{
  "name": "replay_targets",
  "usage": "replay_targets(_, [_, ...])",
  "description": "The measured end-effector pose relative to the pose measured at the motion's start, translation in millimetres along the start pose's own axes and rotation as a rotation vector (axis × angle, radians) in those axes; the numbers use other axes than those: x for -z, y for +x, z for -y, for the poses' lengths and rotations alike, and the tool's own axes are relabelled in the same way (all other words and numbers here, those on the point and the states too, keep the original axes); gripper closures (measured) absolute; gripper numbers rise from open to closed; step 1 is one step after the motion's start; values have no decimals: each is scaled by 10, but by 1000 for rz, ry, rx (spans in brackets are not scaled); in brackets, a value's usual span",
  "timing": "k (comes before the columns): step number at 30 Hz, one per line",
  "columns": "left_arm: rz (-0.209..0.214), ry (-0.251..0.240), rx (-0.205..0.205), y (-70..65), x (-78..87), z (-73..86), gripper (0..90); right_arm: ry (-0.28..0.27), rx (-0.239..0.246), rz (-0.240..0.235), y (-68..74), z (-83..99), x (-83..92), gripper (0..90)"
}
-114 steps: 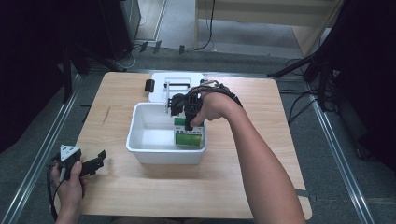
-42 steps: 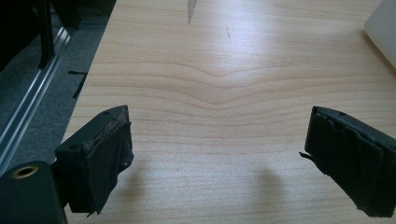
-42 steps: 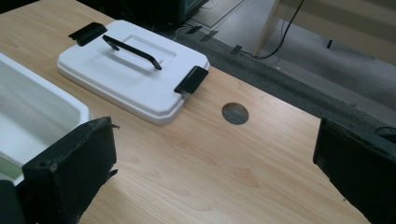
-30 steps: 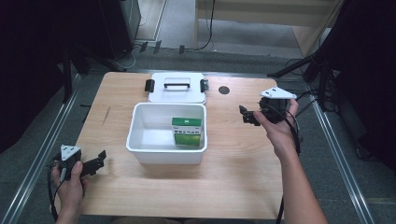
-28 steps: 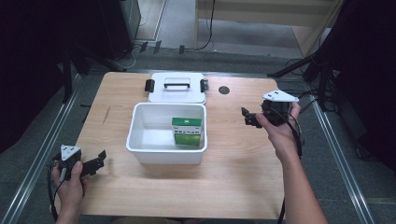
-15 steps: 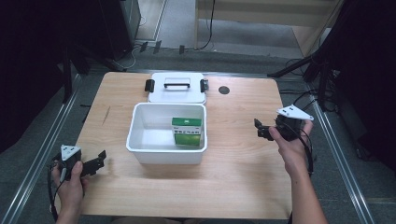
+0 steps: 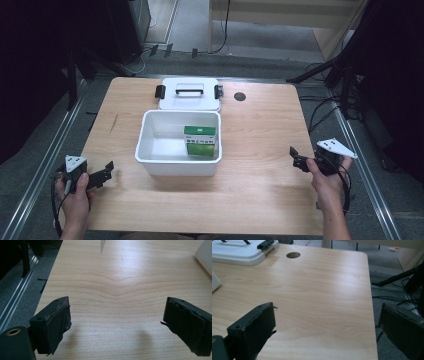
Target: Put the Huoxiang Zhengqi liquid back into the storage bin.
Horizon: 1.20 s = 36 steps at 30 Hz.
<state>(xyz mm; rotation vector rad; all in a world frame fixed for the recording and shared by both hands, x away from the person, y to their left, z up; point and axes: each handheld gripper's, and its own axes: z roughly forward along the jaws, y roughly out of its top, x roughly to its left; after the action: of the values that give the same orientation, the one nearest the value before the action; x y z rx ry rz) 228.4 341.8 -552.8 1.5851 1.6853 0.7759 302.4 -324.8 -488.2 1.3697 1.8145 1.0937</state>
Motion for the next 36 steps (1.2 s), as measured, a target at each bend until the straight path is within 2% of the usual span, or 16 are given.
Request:
replay_targets(3, [0, -1, -1, -2, 0, 1, 84, 15, -13, 3, -52, 172, 61, 8])
replay_targets(10, [2, 2, -5, -5, 3, 1, 84, 26, -28, 1, -86, 369, 168, 8])
replay_targets(26, [0, 2, -7, -8, 5, 1, 84, 31, -45, -2, -129, 688, 385, 8])
replay_targets(32, [-1, 1, -11, -14, 4, 4, 84, 32, -72, -2, -155, 831, 443, 8])
replay_targets(36, [-1, 3, -10, -13, 5, 2, 84, 8, -69, -10, -152, 861, 467, 7])
